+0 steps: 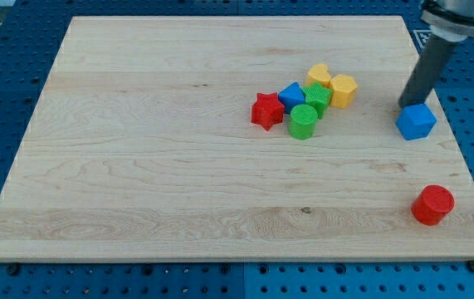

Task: Push the blue cube into the green star

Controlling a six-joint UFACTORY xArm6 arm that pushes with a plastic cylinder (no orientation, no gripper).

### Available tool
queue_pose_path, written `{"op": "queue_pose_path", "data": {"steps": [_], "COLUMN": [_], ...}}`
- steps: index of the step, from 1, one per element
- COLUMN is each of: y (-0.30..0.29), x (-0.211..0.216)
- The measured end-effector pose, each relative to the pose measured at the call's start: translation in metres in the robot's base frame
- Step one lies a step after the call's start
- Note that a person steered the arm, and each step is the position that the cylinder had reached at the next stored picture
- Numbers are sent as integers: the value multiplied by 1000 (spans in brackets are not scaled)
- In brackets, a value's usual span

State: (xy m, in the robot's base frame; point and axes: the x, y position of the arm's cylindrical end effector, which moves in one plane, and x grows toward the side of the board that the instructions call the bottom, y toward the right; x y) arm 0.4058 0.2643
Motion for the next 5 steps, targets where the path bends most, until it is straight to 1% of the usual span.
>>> {"op": "queue_pose_path", "data": {"steps": [1, 2, 3, 4, 5], "y": [53, 71, 17, -61, -57], "x": [7, 43, 58, 54, 60]}}
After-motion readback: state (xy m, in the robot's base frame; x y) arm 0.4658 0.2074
